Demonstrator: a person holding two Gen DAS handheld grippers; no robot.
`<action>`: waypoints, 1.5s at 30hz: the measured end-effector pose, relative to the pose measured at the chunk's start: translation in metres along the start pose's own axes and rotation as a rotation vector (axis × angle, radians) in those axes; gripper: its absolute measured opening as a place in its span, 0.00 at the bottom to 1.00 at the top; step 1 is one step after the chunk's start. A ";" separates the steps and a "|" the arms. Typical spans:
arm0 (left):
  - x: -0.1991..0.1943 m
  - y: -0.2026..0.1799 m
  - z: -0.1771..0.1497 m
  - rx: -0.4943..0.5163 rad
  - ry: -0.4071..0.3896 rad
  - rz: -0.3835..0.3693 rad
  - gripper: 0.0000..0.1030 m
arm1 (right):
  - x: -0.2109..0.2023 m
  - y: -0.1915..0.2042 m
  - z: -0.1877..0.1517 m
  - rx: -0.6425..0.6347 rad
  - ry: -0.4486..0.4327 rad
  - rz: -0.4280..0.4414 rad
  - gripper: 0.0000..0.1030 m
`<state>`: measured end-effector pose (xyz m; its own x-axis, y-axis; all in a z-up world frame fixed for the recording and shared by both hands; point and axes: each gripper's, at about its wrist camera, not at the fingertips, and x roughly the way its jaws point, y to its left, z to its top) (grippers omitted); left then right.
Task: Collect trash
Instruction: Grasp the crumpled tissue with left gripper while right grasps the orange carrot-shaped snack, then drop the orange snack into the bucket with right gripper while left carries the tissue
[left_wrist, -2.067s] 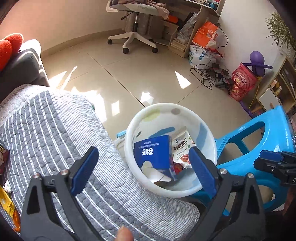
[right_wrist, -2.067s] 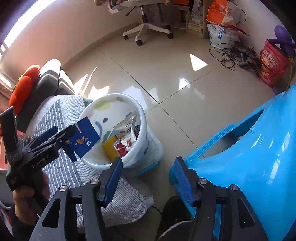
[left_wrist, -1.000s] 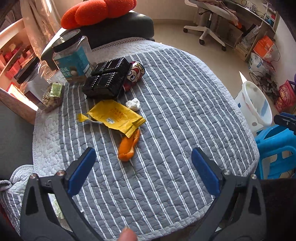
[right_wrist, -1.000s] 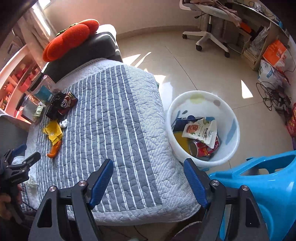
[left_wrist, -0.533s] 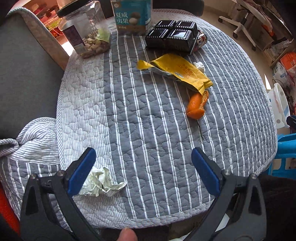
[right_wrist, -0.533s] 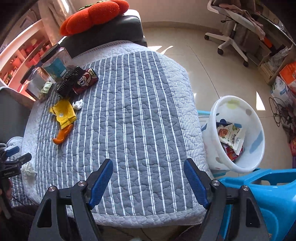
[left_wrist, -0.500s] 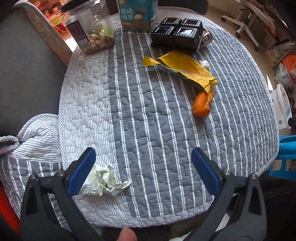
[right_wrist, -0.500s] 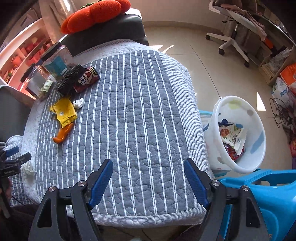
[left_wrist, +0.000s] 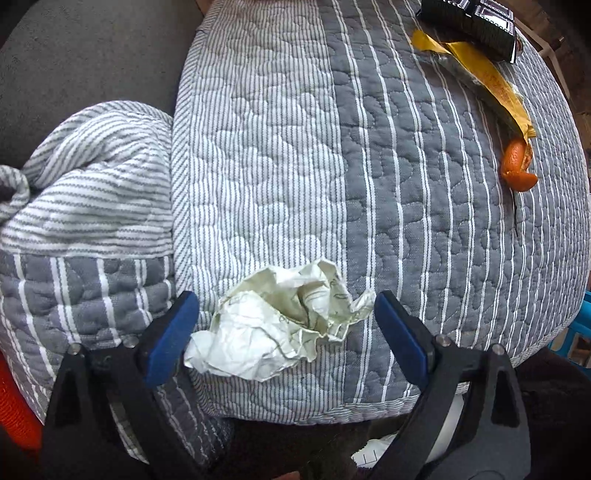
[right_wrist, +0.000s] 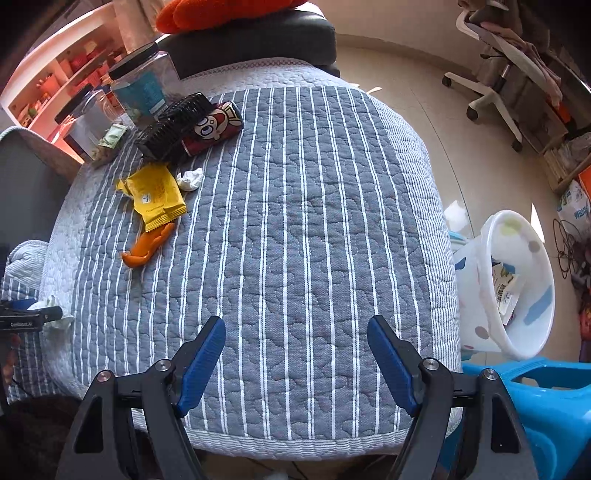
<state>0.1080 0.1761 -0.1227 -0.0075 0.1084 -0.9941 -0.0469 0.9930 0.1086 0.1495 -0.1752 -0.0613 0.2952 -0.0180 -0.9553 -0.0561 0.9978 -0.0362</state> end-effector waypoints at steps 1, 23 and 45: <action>0.001 -0.001 -0.001 0.011 -0.003 0.010 0.84 | 0.001 0.003 0.001 -0.005 0.003 0.002 0.78; -0.075 -0.035 -0.002 -0.002 -0.312 -0.155 0.20 | 0.052 0.087 0.039 0.026 0.031 0.157 0.78; -0.073 -0.022 0.026 -0.011 -0.339 -0.171 0.20 | 0.104 0.137 0.057 0.020 0.059 0.201 0.22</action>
<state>0.1353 0.1475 -0.0529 0.3325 -0.0471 -0.9419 -0.0297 0.9977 -0.0604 0.2264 -0.0368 -0.1486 0.2233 0.1788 -0.9582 -0.0895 0.9826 0.1625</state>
